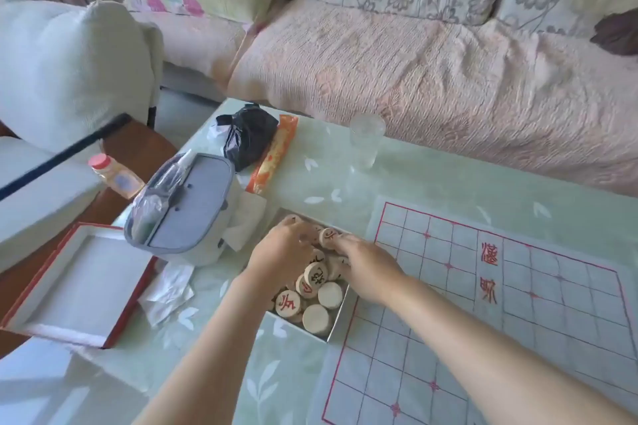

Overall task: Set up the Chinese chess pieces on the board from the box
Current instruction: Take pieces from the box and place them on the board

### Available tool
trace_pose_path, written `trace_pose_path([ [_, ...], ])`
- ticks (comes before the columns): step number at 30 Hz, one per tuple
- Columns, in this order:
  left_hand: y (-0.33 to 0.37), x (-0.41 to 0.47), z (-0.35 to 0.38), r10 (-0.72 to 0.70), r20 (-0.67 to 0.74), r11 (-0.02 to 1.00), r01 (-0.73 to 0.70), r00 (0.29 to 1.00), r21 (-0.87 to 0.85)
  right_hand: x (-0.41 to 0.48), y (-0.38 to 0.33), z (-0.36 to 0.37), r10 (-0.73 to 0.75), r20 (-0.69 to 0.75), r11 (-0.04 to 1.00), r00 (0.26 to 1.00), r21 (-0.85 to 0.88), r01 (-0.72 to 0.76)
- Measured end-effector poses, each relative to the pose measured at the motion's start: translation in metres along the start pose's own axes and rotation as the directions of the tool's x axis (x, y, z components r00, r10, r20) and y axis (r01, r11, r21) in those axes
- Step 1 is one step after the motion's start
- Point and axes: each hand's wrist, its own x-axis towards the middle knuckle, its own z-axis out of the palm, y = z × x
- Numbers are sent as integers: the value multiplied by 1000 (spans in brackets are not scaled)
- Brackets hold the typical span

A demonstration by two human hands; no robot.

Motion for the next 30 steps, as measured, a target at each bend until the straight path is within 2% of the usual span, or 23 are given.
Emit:
trace_pose_path([
  [3, -18, -1, 25, 18, -162, 999, -10, 987, 50, 12, 4, 13, -46, -103, 999, 994, 2, 46],
  [7, -44, -5, 56, 188, -317, 981, -163, 930, 104, 22, 6, 24, -113, -154, 993, 982, 10, 115],
  [10, -57, -13, 70, 274, -409, 960, -224, 870, 167, 17, 9, 32, -148, -162, 988, 976, 9, 151],
  [13, -67, -22, 78, 345, -396, 933, -268, 851, 238, 11, 5, 38, -208, -203, 978, 957, -68, 198],
  [15, -72, -30, 80, 374, -368, 919, -286, 851, 272, 7, 3, 43, -187, -228, 982, 956, -69, 176],
  [19, -73, -44, 69, 315, -391, 948, -268, 865, 171, 1, -4, 50, -103, -282, 995, 954, -45, 94],
  [23, -63, -59, 63, 332, -344, 943, -310, 878, 118, -10, -11, 53, -21, -298, 996, 954, 76, 45],
  [26, -49, -67, 55, 325, -313, 946, -314, 892, 85, -26, -13, 47, 33, -322, 970, 946, 240, 47],
  [30, -20, -82, 57, 337, -213, 918, -370, 917, -139, -70, -11, 34, 100, -352, 884, 931, 460, 79],
])
